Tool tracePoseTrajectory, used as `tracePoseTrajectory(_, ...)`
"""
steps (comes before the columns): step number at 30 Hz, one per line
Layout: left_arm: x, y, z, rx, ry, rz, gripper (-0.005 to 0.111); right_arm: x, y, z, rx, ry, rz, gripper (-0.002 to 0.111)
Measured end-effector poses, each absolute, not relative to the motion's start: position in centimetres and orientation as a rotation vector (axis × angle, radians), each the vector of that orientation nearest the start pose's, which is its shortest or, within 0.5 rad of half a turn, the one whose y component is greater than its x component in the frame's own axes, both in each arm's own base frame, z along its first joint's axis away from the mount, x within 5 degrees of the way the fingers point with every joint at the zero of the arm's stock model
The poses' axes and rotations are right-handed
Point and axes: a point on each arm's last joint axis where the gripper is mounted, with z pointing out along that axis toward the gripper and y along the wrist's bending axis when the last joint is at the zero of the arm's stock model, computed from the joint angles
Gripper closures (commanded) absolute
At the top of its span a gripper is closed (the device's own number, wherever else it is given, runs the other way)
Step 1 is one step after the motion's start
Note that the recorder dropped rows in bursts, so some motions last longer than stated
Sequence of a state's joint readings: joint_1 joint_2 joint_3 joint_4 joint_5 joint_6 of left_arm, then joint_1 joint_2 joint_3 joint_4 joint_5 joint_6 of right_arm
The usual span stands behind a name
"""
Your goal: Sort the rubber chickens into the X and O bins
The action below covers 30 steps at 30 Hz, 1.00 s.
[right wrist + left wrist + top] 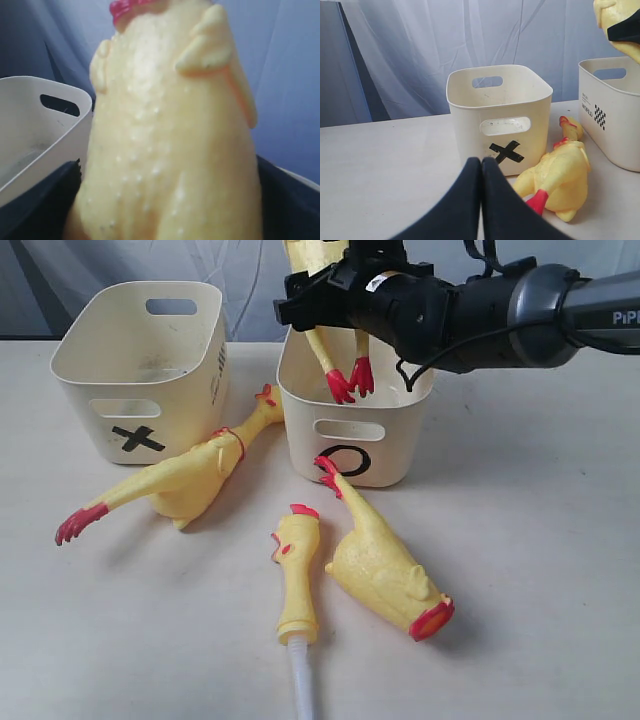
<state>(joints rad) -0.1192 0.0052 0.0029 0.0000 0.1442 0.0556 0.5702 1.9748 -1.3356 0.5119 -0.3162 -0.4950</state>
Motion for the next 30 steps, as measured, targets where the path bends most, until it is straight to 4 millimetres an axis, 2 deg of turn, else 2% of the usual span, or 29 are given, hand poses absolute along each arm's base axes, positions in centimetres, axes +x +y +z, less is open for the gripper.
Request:
tracePoseTrajectory(3, 5.6, -0.7, 19.9, 0.143, 1.630, -0.049, 0.107, 39.3, 23.5, 23.1, -0.415, 1.803, 0.242, 0.028)
tracePoseTrajectory(7, 5.6, -0.7, 19.9, 0.143, 1.630, -0.049, 0.107, 39.6, 23.3, 22.1, -0.378, 1.837, 0.231, 0.027)
tracePoseTrajectory(10, 5.6, -0.7, 19.9, 0.143, 1.630, -0.049, 0.107, 39.8, 23.0, 21.9, -0.290, 1.861, 0.251, 0.015)
tracePoseTrajectory(13, 5.6, -0.7, 19.9, 0.143, 1.630, -0.049, 0.107, 39.8, 22.6, 22.7, -0.250, 1.836, 0.249, 0.004)
tracePoseTrajectory(16, 5.6, -0.7, 19.9, 0.143, 1.630, -0.049, 0.107, 39.8, 22.5, 23.5, -0.255, 1.805, 0.230, 0.004)
tracePoseTrajectory(25, 5.6, -0.7, 19.9, 0.143, 1.630, -0.049, 0.107, 39.6, 22.5, 24.0, -0.275, 1.816, 0.231, 0.004)
tracePoseTrajectory(28, 5.6, -0.7, 19.9, 0.143, 1.630, -0.049, 0.107, 38.9, 22.7, 24.8, -0.334, 1.845, 0.274, 0.004)
tracePoseTrajectory(30, 5.6, -0.7, 19.9, 0.143, 1.630, -0.049, 0.107, 38.3, 23.0, 25.5, -0.453, 1.852, 0.281, 0.004)
